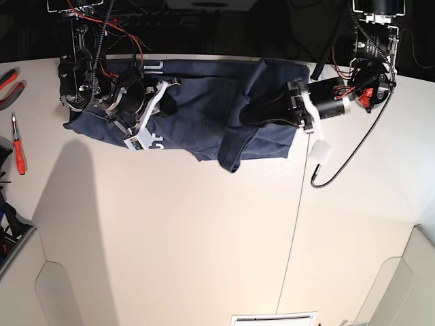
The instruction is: Layout the t-shirt on the table in an organized manner, then fold the t-shirt properly
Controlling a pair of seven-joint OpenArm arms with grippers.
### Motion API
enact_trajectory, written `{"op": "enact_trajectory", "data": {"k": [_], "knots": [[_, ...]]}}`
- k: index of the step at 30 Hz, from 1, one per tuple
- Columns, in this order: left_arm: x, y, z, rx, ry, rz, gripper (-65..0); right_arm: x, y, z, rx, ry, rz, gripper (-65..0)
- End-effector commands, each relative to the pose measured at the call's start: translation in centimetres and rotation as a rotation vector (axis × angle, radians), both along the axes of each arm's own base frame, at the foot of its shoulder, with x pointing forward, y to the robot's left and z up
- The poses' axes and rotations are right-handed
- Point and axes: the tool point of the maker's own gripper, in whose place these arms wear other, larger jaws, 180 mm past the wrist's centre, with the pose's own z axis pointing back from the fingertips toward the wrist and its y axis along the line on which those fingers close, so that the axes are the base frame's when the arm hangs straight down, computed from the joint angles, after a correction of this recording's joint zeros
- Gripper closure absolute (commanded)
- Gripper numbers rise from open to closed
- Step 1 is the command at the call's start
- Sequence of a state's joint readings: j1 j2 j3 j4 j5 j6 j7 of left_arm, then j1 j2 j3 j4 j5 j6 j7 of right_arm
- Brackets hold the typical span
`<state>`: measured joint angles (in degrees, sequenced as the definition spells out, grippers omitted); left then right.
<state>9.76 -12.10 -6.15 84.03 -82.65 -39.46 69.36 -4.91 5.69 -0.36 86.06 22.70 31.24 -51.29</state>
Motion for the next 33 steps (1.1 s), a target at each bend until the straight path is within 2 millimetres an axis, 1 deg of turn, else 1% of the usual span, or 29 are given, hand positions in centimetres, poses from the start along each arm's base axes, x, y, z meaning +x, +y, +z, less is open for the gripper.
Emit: {"op": "enact_trajectory", "data": {"k": [1,4,6,8,10,11,12,13,14,17,20,21,23,25,26,28,30,32,33], "knots": [[1.1,-0.1,1.1,-0.011,-0.05,0.015,0.0,0.9,0.1,0.8,0.017,-0.032,-0.007,0.0],[1.9,-0.6,0.9,0.019,-0.071,0.034,0.0,0.9,0.1,0.8,0.017,-0.032,-0.007,0.0],[2.2,-0.5,0.8,0.037,-0.078,0.039,0.0,0.9,0.1,0.8,0.017,-0.032,-0.007,0.0],[2.2,-0.4,0.6,0.05,-0.078,0.036,0.0,0.9,0.1,0.8,0.017,-0.032,-0.007,0.0],[1.7,-0.5,-0.2,0.085,-0.065,0.009,0.0,0.9,0.1,0.8,0.017,-0.032,-0.007,0.0],[1.3,-0.7,-0.5,0.101,-0.057,-0.011,-7.5,0.9,0.1,0.8,0.017,-0.032,-0.007,0.0],[1.1,-1.0,-0.7,0.109,-0.052,-0.027,-19.1,0.9,0.1,0.8,0.017,-0.032,-0.007,0.0],[1.0,-1.2,-0.7,0.106,-0.052,-0.034,-27.8,0.9,0.1,0.8,0.017,-0.032,-0.007,0.0],[1.0,-1.5,-0.6,0.102,-0.054,-0.036,-31.2,0.9,0.1,0.9,0.018,-0.033,-0.007,0.0],[1.2,-2.0,-0.2,0.078,-0.068,-0.026,-31.4,1.0,0.1,0.9,0.019,-0.035,-0.008,0.0],[1.7,-2.1,0.9,0.015,-0.08,-0.001,-30.4,1.0,0.1,0.9,0.019,-0.035,-0.008,0.0],[1.9,-2.0,1.2,0.002,-0.084,0.007,-28.1,1.0,0.1,0.9,0.019,-0.036,-0.008,0.0],[1.9,-1.8,1.4,-0.002,-0.086,0.011,-20.7,1.0,0.1,0.9,0.02,-0.037,-0.008,0.0],[1.8,-1.5,1.2,0.014,-0.08,0.004,-14.7,1.3,0.4,1.7,0.047,-0.049,-0.013,0.0],[1.7,-1.3,1.0,0.022,-0.076,0.001,-14.2,1.6,0.5,2.3,0.06,-0.06,-0.018,0.0],[1.7,-0.9,0.9,0.031,-0.073,0.005,-14.2,2.5,0.3,4.2,0.079,-0.109,-0.03,0.0],[2.0,-0.2,1.0,0.036,-0.076,0.027,-14.2,4.0,-0.8,6.8,0.075,-0.196,-0.061,0.0],[2.3,0.6,0.9,0.051,-0.078,0.048,-14.2,5.4,-2.6,9.7,0.058,-0.292,-0.104,0.0],[2.4,0.9,0.7,0.064,-0.077,0.056,-14.2,5.9,-3.7,11.2,0.046,-0.333,-0.129,-10.4]]}}
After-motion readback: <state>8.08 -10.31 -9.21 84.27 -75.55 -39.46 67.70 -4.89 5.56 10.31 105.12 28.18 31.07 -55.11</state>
